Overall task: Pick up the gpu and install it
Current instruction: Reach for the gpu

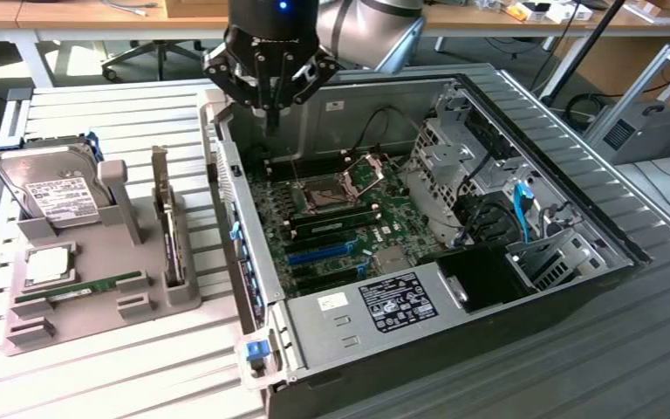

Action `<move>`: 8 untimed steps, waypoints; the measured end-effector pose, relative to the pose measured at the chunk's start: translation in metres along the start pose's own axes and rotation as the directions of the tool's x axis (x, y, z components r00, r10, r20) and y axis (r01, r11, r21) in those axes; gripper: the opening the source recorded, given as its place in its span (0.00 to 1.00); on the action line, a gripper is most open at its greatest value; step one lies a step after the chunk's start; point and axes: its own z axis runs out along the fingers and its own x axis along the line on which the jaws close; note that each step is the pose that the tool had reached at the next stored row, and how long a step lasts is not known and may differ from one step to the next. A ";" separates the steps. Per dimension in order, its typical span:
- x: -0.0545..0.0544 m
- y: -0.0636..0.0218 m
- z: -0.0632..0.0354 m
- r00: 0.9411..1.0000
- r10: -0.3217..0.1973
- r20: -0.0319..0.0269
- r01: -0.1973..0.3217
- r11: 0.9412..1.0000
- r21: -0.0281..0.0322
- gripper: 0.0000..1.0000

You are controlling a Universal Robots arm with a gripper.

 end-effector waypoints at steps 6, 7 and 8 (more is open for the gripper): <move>0.023 -0.0017 -0.0007 1.000 0.000 0.000 0.000 1.000 0.000 0.11; 0.031 -0.0022 -0.0009 1.000 0.000 0.000 0.000 1.000 0.000 0.11; 0.038 -0.0027 -0.0012 1.000 0.000 0.000 0.000 1.000 0.000 0.11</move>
